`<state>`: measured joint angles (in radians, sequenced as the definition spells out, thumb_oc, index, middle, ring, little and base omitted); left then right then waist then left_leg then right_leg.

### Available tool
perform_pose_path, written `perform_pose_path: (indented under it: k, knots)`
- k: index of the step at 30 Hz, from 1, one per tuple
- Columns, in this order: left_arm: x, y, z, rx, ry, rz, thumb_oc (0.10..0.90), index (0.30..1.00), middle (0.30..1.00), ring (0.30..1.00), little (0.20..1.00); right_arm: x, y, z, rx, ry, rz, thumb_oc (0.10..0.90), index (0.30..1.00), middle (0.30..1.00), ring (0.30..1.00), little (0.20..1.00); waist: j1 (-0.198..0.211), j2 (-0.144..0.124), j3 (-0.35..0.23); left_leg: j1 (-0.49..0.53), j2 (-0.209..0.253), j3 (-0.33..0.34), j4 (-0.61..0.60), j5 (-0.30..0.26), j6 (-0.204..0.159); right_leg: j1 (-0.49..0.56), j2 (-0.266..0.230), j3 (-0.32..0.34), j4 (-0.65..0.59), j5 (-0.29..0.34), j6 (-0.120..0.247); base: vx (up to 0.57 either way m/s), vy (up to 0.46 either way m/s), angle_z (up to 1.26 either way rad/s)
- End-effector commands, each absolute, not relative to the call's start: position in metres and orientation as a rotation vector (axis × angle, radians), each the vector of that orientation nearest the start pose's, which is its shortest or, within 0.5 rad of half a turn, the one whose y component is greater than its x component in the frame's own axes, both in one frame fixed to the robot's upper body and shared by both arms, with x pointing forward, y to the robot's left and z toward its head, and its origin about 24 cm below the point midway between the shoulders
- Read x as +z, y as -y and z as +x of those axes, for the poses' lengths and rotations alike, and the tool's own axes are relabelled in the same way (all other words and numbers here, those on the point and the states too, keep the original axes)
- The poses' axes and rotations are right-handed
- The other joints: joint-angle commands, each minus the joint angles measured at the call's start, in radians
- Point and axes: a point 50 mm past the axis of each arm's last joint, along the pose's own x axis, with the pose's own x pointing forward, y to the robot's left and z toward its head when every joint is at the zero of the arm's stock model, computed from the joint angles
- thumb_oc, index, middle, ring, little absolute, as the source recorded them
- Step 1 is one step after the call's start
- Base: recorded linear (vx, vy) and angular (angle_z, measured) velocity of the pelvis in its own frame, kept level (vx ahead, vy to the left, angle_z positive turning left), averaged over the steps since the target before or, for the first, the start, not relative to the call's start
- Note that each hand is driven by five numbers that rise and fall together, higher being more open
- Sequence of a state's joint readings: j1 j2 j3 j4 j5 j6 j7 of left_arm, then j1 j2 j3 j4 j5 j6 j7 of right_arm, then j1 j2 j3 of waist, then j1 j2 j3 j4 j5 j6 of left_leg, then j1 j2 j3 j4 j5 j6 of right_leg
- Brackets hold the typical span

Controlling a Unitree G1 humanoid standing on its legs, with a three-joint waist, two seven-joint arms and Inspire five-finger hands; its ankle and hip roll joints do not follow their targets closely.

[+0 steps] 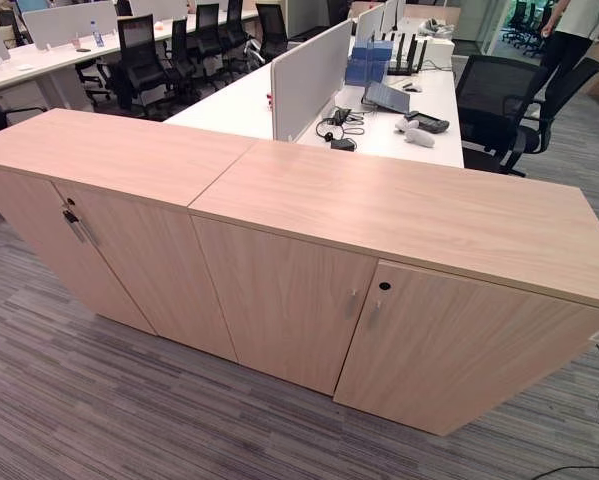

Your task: Put the empty folder in the office cabinet

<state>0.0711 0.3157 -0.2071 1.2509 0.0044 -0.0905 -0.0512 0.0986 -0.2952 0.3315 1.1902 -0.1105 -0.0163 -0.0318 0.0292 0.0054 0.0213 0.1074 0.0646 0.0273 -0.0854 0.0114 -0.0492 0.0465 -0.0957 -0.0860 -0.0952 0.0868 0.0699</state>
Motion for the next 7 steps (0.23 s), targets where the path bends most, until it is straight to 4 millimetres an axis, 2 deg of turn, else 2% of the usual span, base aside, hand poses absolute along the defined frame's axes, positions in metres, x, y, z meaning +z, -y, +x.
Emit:
perform_pose_path:
  k: [1, 7]
  knots:
    - [-0.1541, -0.2624, 0.085, 0.006, -1.199, 0.359, 0.8, 0.9, 0.9, 0.9, 0.9, -0.1583, 0.2424, 0.0871, 0.085, -1.194, -0.504, 0.8, 0.9, 0.9, 0.9, 0.9, -0.007, -0.001, 0.039, 0.013, -0.006, 0.034, -0.002, -0.047, -0.027, 0.091, -0.086, -0.009, 0.012, -0.115, 0.107, 0.0, 0.0, 0.0]
    - [-0.1544, -0.2623, 0.0833, 0.006, -1.199, 0.354, 0.8, 0.9, 0.9, 0.9, 0.9, -0.1574, 0.2481, 0.0858, 0.032, -1.199, -0.469, 0.8, 0.9, 0.9, 0.9, 0.9, -0.01, 0.0, 0.038, 0.015, -0.006, 0.037, -0.002, -0.049, -0.028, 0.089, -0.086, -0.007, 0.011, -0.112, 0.108, 0.01, 0.0, -0.07]
